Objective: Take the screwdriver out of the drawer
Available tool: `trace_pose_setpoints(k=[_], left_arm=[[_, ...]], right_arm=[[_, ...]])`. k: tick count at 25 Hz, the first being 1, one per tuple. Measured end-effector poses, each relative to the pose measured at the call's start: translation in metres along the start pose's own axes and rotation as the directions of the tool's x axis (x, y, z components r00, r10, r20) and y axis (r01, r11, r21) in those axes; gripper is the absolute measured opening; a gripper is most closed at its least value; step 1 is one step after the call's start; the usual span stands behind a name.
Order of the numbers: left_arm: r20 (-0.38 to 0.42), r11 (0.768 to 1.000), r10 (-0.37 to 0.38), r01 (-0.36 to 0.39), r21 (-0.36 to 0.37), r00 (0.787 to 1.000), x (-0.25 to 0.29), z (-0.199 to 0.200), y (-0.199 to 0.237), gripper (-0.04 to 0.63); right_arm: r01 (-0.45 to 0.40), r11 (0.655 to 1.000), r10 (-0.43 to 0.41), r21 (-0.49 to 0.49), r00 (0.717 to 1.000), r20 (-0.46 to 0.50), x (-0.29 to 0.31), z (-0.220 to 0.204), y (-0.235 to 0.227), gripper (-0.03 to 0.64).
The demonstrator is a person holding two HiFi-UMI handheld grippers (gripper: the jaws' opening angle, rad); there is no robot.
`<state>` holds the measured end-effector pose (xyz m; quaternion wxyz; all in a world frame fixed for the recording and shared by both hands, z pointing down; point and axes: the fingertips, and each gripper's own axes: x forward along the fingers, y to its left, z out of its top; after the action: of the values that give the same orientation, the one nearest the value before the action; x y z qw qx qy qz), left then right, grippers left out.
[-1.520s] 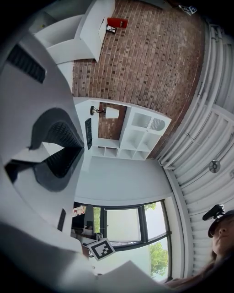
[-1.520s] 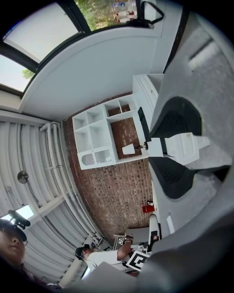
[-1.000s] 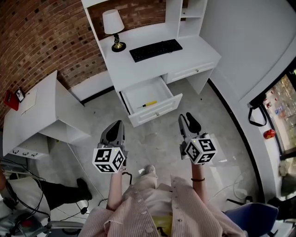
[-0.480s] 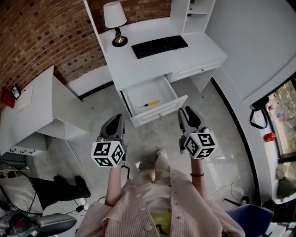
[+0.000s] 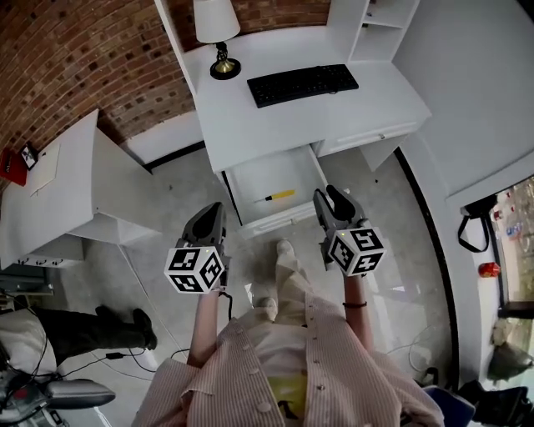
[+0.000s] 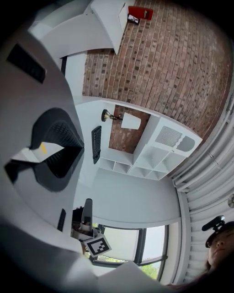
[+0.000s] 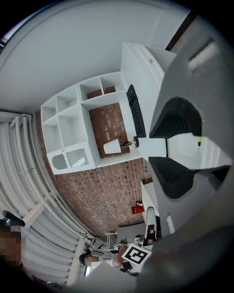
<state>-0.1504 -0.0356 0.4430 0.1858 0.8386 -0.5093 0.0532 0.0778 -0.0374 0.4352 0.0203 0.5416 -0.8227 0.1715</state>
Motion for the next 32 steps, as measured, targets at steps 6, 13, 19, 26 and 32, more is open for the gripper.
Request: trace_pose_setpoints(k=[6,13,19,26,32], left_arm=[[-0.073,0.999,0.022,-0.025,-0.040,0.997,0.056,-0.009,0.010,0.000],[-0.180,0.994,0.037,-0.055,-0.099,0.983,0.112,-0.033,0.021,0.000],[-0.251,0.985,0.062,-0.100,-0.141,0.966,0.144,-0.053,0.034,0.000],[-0.360,0.975,0.089,-0.156,-0.160,0.929,0.162,-0.085,0.044,0.000],[-0.441,0.967,0.071,-0.170,-0.190,0.895,0.175,-0.115,0.051,0.000]], right_arm=[[-0.131,0.991,0.128,-0.014,0.984,-0.124,0.058,-0.006,-0.022,0.112],[-0.328,0.945,0.314,0.002,0.901,-0.300,0.116,-0.030,-0.037,0.112],[-0.462,0.887,0.417,0.007,0.794,-0.443,0.152,-0.058,-0.044,0.112],[-0.564,0.826,0.441,-0.016,0.663,-0.605,0.178,-0.100,-0.051,0.112],[-0.637,0.771,0.446,-0.013,0.555,-0.702,0.193,-0.140,-0.050,0.112]])
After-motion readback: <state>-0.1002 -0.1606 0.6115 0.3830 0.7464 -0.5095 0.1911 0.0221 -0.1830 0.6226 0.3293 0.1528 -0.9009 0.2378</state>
